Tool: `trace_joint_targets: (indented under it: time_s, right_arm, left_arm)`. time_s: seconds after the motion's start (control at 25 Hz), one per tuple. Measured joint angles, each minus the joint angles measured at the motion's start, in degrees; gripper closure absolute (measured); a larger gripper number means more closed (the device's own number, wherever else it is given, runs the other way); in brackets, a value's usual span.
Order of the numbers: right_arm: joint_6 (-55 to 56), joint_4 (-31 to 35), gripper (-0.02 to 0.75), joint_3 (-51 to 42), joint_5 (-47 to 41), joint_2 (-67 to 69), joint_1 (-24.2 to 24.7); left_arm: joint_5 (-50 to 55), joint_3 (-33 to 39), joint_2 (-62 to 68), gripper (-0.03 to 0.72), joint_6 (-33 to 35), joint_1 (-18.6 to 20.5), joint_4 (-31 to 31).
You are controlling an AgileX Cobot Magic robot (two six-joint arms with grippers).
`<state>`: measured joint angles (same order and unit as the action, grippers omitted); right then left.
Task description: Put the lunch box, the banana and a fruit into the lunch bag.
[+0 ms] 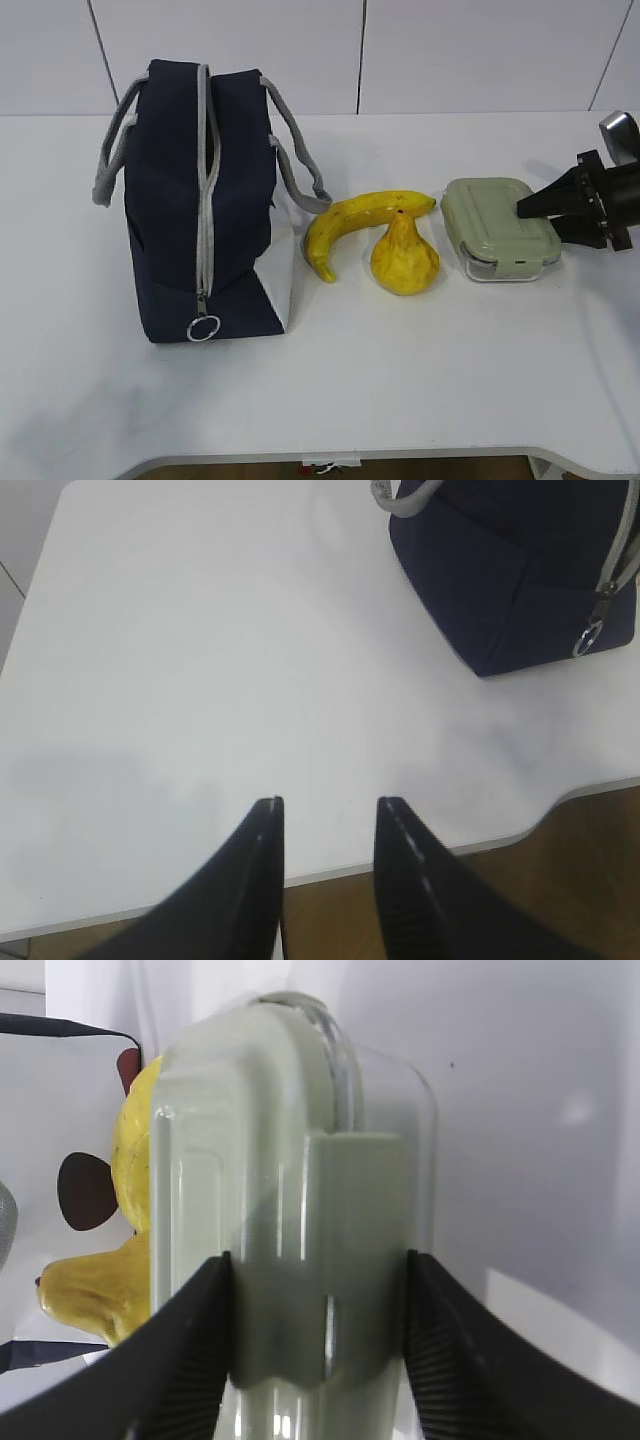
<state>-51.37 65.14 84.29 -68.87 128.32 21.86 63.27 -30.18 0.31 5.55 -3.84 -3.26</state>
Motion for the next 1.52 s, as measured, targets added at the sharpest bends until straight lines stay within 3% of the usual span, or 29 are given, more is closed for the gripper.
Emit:
trace_joint_targets:
  time_s: [0.84,1.52]
  right_arm:
    - [2.1,0.1,0.364,0.3,0.0,0.1,0.0]
    - [13.0,-4.6,0.365,0.7,2.1,-8.8,0.0]
  left_arm:
    - [0.0,0.0,0.0,0.449,0.0,0.0,0.0]
    - [-0.2,-2.0,0.8,0.449,0.0,0.0,-0.7]
